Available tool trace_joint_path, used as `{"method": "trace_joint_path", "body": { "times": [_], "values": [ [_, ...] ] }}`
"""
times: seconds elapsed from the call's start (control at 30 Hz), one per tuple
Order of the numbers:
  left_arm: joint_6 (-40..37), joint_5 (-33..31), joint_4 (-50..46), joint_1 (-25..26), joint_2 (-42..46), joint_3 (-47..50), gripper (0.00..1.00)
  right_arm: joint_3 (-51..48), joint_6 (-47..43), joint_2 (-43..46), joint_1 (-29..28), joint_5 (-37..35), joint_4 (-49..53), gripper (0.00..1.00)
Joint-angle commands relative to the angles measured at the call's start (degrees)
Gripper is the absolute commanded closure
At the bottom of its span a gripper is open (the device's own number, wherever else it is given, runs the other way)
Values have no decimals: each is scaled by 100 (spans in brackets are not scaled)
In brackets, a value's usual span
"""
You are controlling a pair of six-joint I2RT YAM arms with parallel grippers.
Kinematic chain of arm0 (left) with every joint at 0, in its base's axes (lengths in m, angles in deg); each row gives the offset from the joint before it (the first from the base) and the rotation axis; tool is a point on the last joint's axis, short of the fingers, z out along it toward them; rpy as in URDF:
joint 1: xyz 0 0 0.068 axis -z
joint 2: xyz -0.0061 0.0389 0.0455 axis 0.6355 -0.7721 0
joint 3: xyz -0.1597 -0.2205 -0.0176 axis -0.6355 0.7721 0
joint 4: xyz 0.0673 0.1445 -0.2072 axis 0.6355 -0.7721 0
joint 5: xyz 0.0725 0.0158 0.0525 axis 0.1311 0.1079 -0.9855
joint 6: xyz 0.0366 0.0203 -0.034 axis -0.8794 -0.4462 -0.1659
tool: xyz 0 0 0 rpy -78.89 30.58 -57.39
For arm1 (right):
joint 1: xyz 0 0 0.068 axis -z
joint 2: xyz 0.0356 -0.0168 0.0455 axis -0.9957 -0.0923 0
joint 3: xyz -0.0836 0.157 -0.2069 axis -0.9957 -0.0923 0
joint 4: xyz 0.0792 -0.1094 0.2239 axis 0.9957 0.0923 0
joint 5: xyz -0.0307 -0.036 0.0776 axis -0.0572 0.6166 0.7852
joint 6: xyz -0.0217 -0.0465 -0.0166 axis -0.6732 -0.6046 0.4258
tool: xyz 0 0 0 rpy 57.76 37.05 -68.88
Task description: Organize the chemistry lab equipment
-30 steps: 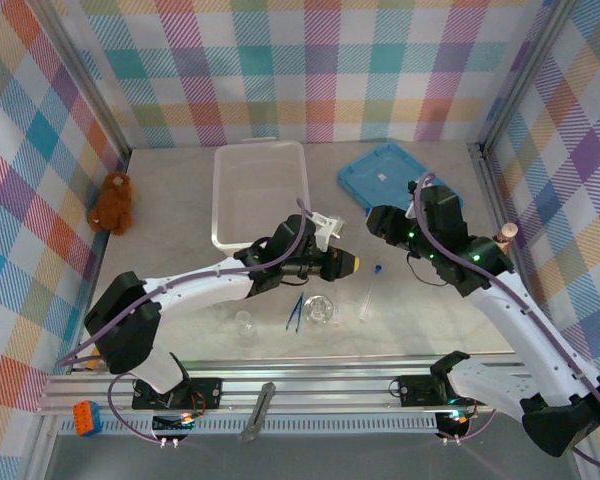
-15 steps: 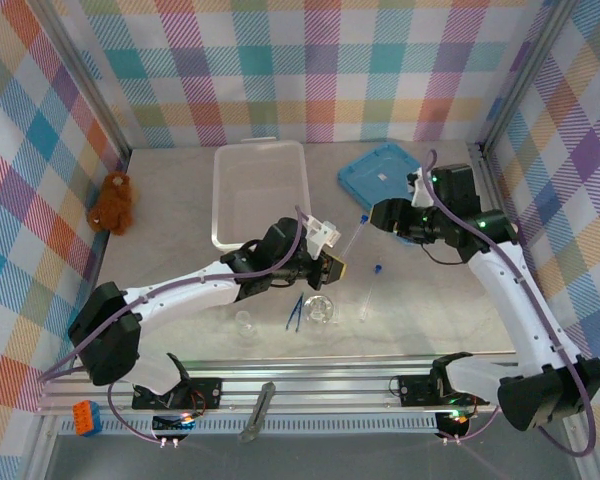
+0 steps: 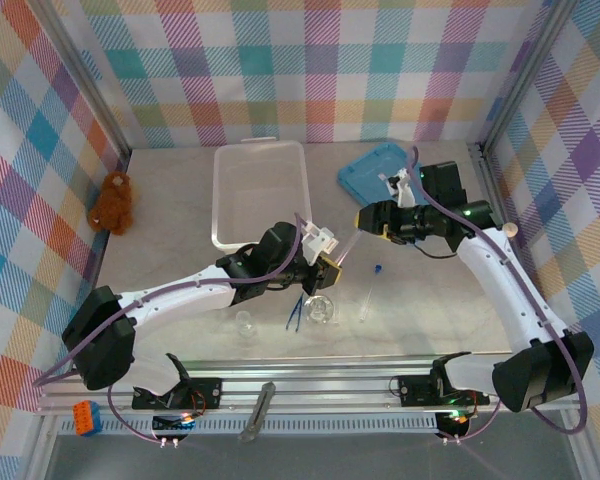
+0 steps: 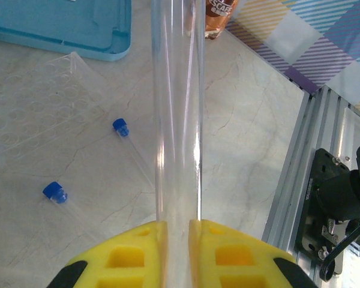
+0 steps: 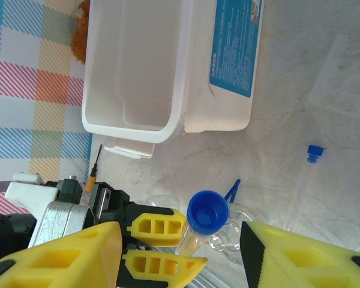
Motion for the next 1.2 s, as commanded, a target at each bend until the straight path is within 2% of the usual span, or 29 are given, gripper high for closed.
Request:
{"method": "trace_joint_path", "body": {
  "times": [0.0,0.43,0.87,1.0,1.17],
  "values": [
    [-119,192,196,-29,225,99,95,-116,-166,-63,26,292,-121,45],
    [-229,124,146,59,230,123,95,-90,-344,-401,35,776,-167,65],
    [-225,57,218,67,182,169,94,-204,-487,-324,35,1003,-72,73],
    [-224,30,183,65,189,151,92,-248,-479,-284,35,1037,-107,79],
    [-212,-4,157,70,178,134,82,-275,-463,-288,34,1048,-147,85]
  ]
}}
